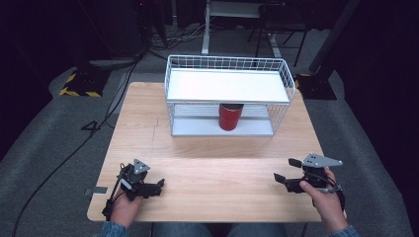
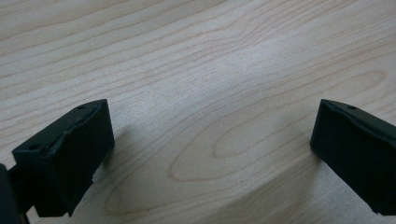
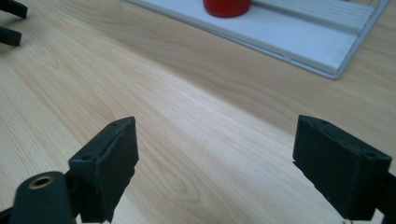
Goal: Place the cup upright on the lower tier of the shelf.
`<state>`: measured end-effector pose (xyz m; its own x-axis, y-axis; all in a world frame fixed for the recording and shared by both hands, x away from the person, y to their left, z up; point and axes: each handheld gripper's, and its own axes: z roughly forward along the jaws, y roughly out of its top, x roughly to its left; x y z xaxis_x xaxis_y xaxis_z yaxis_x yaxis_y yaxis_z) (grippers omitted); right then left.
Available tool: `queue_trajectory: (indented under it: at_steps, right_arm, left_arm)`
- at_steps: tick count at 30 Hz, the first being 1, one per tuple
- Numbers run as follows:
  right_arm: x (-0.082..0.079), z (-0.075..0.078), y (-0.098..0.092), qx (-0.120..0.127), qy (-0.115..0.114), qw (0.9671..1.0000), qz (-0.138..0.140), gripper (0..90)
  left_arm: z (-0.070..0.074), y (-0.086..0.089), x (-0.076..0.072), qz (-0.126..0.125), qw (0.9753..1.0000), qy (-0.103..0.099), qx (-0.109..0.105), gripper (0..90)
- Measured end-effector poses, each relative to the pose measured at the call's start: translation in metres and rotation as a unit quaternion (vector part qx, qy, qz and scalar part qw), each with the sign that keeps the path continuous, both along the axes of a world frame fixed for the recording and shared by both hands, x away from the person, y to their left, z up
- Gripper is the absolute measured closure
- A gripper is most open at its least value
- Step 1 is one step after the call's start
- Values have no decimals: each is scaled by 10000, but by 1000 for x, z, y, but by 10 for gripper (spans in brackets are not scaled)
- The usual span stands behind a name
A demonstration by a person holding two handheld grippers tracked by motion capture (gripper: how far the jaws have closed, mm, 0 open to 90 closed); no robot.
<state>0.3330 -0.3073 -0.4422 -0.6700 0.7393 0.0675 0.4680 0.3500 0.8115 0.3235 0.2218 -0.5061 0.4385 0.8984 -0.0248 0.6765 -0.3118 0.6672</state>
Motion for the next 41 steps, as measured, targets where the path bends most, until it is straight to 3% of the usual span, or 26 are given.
queue_trajectory:
  at_steps: [5,8,12,22,31,32,41]
  right_arm:
    - [-5,-13,-4,-9,-81,9998,-201,145]
    - [-6,-23,-6,17,-2,9996,-270,146]
    - [-7,-38,-8,-226,162,9993,-240,146]
    - [-8,-57,-10,-426,429,9976,-342,149]
    - [-9,-61,-8,-513,362,9973,-385,148]
    - [-9,-63,-7,-684,275,9965,-403,122]
    - [-7,-63,-4,-740,313,9956,-491,65]
  left_arm:
    - [0,0,1,8,10000,13,-14,1]
    - [0,0,1,5,10000,7,-6,1]
    - [0,0,2,-9,10000,17,2,1]
    - [0,0,3,-12,10000,8,16,1]
    - [0,0,3,-13,10000,11,15,1]
    - [0,0,3,-12,10000,13,16,1]
    - [0,0,3,-8,10000,10,14,1]
